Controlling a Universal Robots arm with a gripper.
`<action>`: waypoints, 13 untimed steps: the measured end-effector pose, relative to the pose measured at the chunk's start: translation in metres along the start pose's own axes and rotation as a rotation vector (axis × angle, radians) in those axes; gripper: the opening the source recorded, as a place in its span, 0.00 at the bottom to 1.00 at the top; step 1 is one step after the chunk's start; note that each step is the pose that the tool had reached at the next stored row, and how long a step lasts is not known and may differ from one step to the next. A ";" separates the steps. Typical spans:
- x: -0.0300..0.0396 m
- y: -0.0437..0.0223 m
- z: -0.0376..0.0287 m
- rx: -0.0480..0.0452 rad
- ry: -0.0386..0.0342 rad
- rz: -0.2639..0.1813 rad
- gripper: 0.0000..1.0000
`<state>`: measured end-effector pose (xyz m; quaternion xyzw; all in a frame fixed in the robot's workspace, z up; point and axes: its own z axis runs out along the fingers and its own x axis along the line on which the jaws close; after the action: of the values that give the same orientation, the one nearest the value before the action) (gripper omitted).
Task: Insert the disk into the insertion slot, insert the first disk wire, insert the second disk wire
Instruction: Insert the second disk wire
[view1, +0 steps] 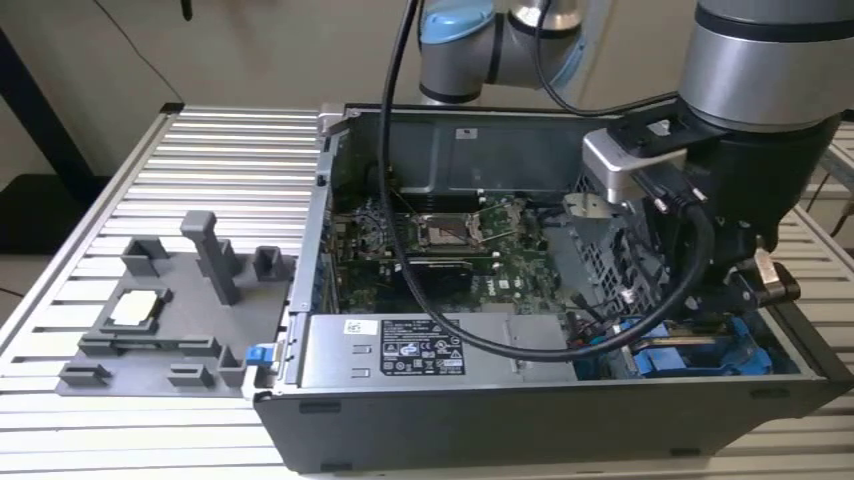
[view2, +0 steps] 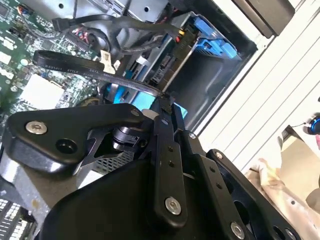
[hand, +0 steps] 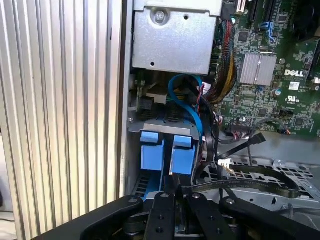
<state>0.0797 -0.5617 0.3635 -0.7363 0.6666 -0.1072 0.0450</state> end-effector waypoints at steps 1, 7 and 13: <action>0.0007 -0.0002 0.0001 -0.0002 0.0002 0.000 0.16; 0.0007 -0.0002 0.0006 0.0050 -0.0623 0.018 0.16; 0.0014 -0.0009 0.0013 0.0126 -0.1556 0.040 0.16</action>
<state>0.0810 -0.5631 0.3626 -0.7285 0.6751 -0.0529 0.1034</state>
